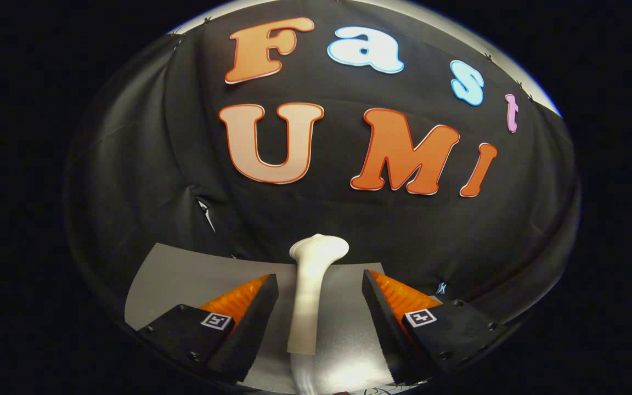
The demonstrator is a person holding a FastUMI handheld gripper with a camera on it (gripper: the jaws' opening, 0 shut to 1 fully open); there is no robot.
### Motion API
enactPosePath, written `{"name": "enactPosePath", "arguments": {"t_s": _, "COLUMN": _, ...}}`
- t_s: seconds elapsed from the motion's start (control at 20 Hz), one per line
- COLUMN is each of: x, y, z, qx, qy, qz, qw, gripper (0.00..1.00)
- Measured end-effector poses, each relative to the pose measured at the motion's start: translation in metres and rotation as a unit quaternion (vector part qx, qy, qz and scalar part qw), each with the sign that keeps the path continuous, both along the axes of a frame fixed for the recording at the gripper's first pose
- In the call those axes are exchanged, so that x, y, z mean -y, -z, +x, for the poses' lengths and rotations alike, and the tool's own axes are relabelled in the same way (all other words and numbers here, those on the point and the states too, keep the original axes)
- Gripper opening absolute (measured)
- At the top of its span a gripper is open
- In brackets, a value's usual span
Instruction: Iron the clothes twice with a garment steamer, once on the left side and once on the right side.
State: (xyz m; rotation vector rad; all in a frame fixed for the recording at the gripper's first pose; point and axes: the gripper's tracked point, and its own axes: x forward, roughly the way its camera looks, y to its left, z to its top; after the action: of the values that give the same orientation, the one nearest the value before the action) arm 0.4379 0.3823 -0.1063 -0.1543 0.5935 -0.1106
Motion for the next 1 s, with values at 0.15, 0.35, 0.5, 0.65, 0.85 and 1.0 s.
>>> {"name": "enactPosePath", "arguments": {"t_s": 0.15, "x": -0.002, "y": 0.027, "z": 0.022, "qx": -0.025, "qy": 0.006, "qz": 0.001, "qw": 1.0, "gripper": 0.99}}
{"name": "enactPosePath", "arguments": {"t_s": 0.35, "x": -0.005, "y": 0.06, "z": 0.037, "qx": -0.066, "qy": 0.015, "qz": 0.006, "qw": 0.998, "gripper": 1.0}}
{"name": "enactPosePath", "arguments": {"t_s": 0.5, "x": 0.005, "y": 0.079, "z": 0.047, "qx": -0.091, "qy": 0.035, "qz": 0.014, "qw": 0.995, "gripper": 0.96}}
{"name": "enactPosePath", "arguments": {"t_s": 0.65, "x": 0.006, "y": 0.098, "z": 0.053, "qx": -0.122, "qy": 0.034, "qz": 0.029, "qw": 0.991, "gripper": 0.84}}
{"name": "enactPosePath", "arguments": {"t_s": 0.85, "x": 0.001, "y": 0.104, "z": 0.052, "qx": -0.14, "qy": 0.029, "qz": 0.037, "qw": 0.989, "gripper": 0.54}}
{"name": "enactPosePath", "arguments": {"t_s": 1.0, "x": -0.002, "y": 0.09, "z": 0.05, "qx": -0.099, "qy": 0.026, "qz": 0.066, "qw": 0.993, "gripper": 0.42}}
